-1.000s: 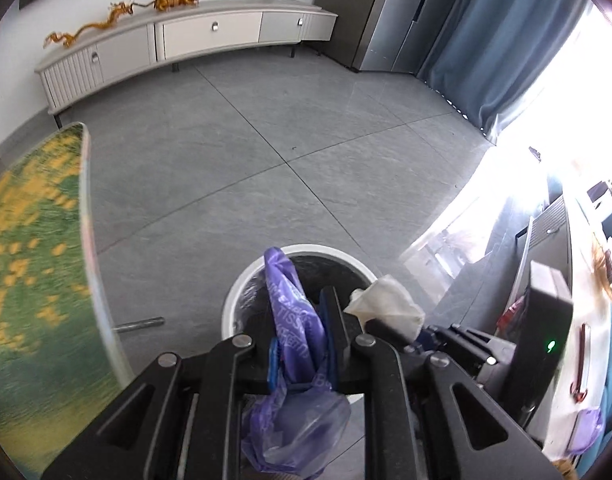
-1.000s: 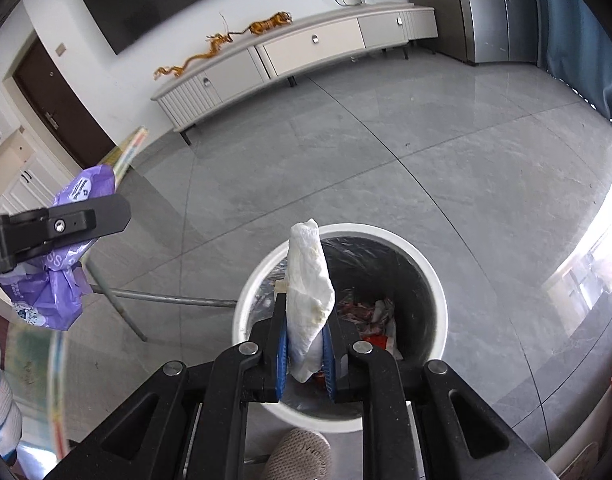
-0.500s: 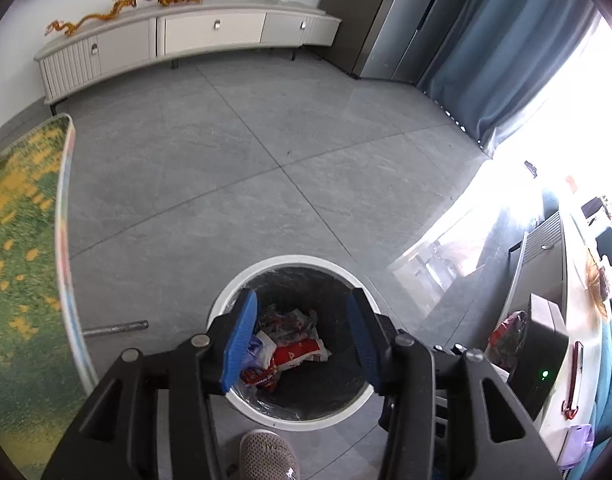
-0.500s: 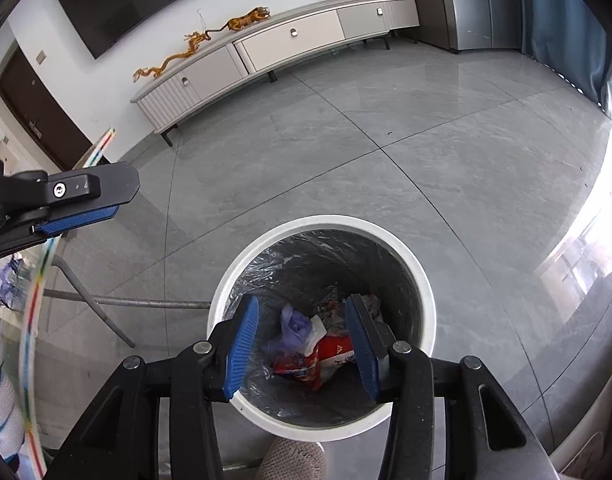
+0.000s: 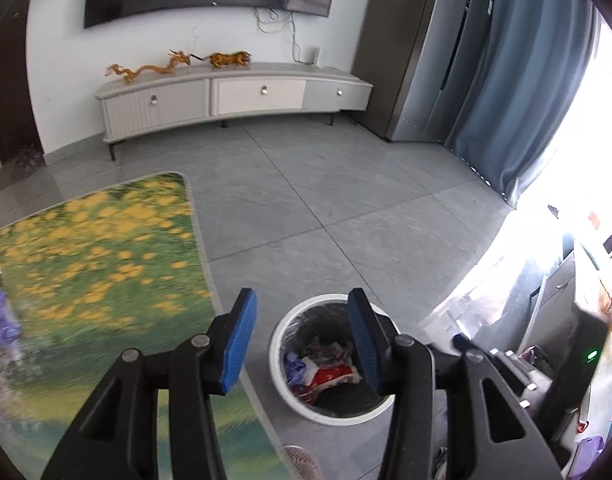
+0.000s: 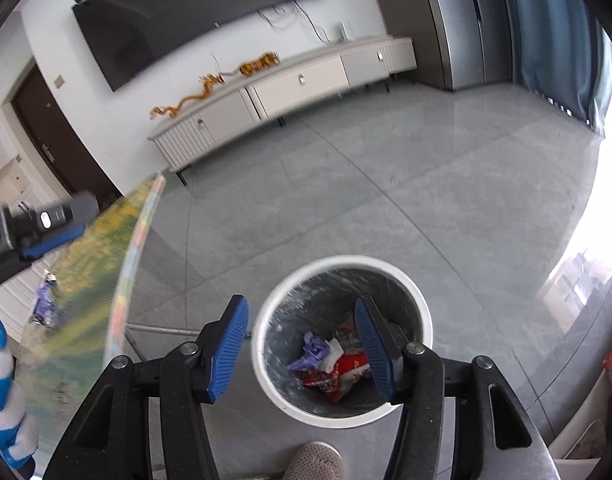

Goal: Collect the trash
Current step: 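Move both open tools back over the milk carton and purple bag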

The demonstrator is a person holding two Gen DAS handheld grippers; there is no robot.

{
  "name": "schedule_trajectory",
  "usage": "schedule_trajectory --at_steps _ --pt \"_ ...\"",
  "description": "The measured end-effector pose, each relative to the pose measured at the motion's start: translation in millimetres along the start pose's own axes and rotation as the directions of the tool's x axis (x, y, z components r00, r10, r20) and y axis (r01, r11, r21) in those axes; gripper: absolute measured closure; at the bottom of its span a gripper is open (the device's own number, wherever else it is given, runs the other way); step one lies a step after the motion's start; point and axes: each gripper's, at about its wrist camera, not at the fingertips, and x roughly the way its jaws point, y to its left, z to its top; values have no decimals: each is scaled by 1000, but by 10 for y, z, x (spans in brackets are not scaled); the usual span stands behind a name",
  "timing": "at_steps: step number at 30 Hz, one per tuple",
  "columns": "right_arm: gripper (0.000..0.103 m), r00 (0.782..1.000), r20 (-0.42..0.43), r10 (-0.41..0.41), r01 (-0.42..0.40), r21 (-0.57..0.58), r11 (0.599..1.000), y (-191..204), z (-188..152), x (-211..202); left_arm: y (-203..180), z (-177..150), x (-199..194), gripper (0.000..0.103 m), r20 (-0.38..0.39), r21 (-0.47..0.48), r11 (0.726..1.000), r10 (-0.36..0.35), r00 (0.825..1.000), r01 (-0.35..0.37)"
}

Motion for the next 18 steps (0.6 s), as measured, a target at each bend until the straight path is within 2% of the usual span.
schedule_trajectory --at_steps 7,12,18 --pt "43 993 113 27 -18 -84 996 441 91 -564 264 -166 -689 58 96 21 992 120 988 -122" --pt "39 986 161 44 -22 -135 991 704 99 -840 491 -274 -1146 58 164 6 980 193 967 -197" --pt "35 978 200 60 -23 -181 983 1001 46 -1044 729 -402 -1602 53 224 -32 970 243 944 -242"
